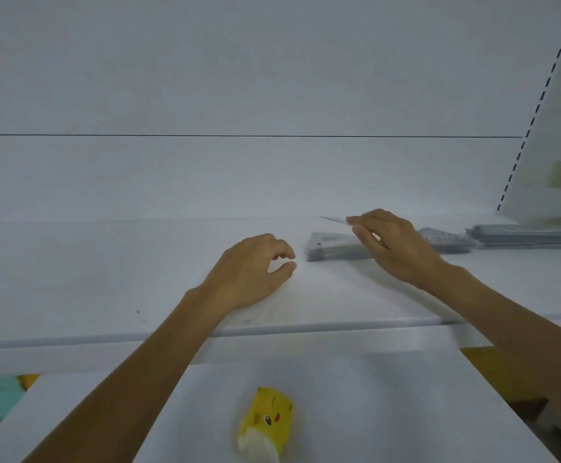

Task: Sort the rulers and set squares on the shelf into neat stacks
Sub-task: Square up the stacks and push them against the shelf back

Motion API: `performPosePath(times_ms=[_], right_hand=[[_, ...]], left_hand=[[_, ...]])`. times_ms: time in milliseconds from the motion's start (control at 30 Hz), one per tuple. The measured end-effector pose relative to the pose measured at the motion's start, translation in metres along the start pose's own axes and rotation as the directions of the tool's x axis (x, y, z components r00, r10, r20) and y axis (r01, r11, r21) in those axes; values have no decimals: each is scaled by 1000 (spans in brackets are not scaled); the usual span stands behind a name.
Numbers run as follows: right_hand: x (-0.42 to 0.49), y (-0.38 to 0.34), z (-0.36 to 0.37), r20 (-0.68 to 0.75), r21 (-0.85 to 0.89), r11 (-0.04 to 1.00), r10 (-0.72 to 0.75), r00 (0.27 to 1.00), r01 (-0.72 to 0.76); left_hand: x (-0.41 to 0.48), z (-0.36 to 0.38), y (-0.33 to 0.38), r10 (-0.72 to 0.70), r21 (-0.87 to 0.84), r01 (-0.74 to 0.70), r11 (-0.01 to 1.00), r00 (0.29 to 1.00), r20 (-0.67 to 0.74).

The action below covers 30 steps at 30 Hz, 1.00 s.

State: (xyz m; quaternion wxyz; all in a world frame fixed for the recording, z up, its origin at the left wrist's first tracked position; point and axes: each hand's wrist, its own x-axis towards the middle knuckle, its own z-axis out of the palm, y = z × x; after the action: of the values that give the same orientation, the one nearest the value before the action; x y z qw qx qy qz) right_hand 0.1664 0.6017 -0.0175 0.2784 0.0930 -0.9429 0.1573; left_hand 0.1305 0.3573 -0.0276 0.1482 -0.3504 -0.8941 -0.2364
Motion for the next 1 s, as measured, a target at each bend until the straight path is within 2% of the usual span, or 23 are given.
performPosePath(times_ms=[133, 267, 367, 600, 733, 1000], right_hand=[[18, 28, 2, 101, -22, 999, -35, 994, 37], [27, 34, 10, 142, 56, 997, -60, 988, 53], [30, 34, 15, 173, 99, 992, -100, 980, 84], [35, 39, 22, 193, 122, 985, -148, 970, 125], [30, 44, 27, 241, 72, 988, -153, 959, 139], [26, 46, 25, 206, 70, 985, -168, 964, 157]], left_hand=[[11, 17, 20, -25, 31, 25, 999, 1000, 7], [6, 33, 33, -65, 62, 62, 996, 997, 51], [1, 36, 37, -102, 39, 101, 994, 995, 16], [2, 37, 37, -138, 26, 138, 990, 990, 23], [2, 37, 38, -144, 11, 144, 990, 990, 7], [0, 39, 40, -138, 41, 138, 990, 990, -2]])
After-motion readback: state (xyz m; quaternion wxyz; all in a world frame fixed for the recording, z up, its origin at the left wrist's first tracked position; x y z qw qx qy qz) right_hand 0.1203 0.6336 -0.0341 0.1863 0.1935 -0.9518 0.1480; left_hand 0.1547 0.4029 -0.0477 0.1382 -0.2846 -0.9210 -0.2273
